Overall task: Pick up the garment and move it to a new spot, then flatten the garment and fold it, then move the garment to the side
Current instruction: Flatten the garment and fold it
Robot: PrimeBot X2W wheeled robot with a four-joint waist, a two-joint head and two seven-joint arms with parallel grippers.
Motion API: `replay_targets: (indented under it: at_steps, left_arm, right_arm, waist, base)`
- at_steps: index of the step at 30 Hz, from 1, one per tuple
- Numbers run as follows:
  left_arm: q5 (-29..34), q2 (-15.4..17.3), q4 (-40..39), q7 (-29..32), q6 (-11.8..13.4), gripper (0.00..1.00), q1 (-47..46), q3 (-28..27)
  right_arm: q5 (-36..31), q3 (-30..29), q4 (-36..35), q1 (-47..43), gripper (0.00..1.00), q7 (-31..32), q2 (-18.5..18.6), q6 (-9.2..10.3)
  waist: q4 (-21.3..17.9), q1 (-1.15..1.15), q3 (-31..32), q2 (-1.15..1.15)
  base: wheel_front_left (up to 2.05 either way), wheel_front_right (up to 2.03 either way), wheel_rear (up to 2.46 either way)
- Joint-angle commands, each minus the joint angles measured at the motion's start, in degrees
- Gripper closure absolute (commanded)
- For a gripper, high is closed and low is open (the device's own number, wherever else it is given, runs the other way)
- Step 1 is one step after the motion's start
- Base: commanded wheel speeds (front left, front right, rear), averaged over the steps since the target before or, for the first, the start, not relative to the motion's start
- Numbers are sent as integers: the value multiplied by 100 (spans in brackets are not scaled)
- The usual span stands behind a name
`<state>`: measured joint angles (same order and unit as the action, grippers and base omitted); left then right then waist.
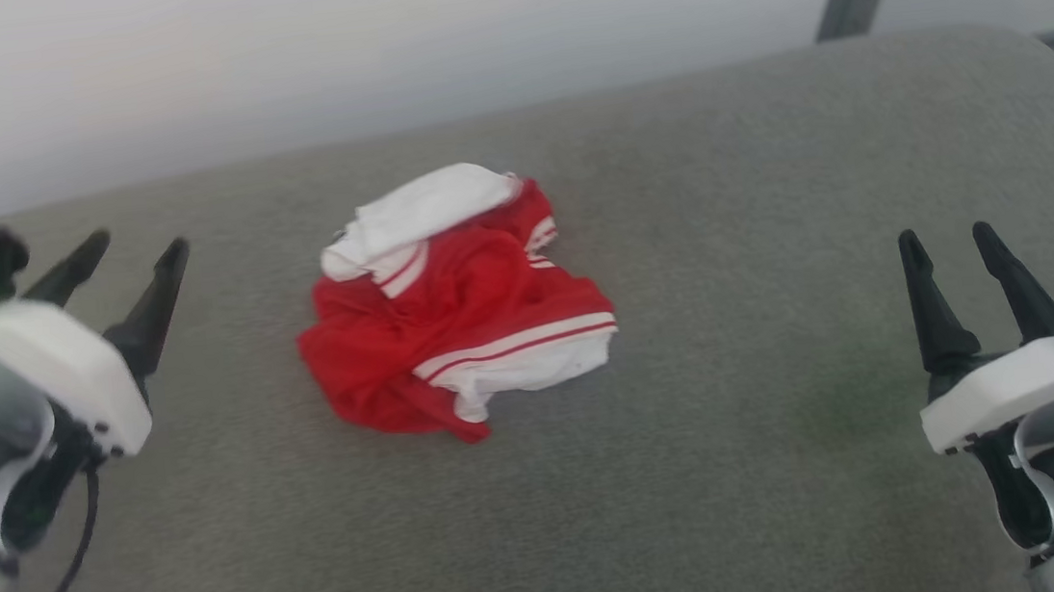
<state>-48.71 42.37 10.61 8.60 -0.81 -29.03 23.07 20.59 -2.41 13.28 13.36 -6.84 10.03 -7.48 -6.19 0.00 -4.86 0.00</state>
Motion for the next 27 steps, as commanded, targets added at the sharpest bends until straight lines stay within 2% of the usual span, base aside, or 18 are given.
replay_targets:
  at_steps: [1,10,19,27]
  left_arm:
    - [105,-21,13,180,-65,0,-238,84]
    - [196,-186,249,1300,-272,0,-1274,606]
    - [149,-354,457,2355,-178,0,-1769,994]
    - [327,-433,662,2646,-92,1,-2006,1192]
  right_arm:
    - [32,29,45,104,0,-76,-21,-3]
    - [116,214,320,374,0,-357,-111,-3]
    - [243,334,637,572,0,-614,-142,-3]
    - [277,383,816,700,0,-741,-171,-3]
  waist:
    - [-253,0,-230,0]
    - [-786,0,-699,0]
    - [-1017,0,-1007,0]
    - [-1040,0,-1197,0]
  base:
    - [0,0,0]
    - [0,0,0]
    - [0,0,0]
    - [0,0,0]
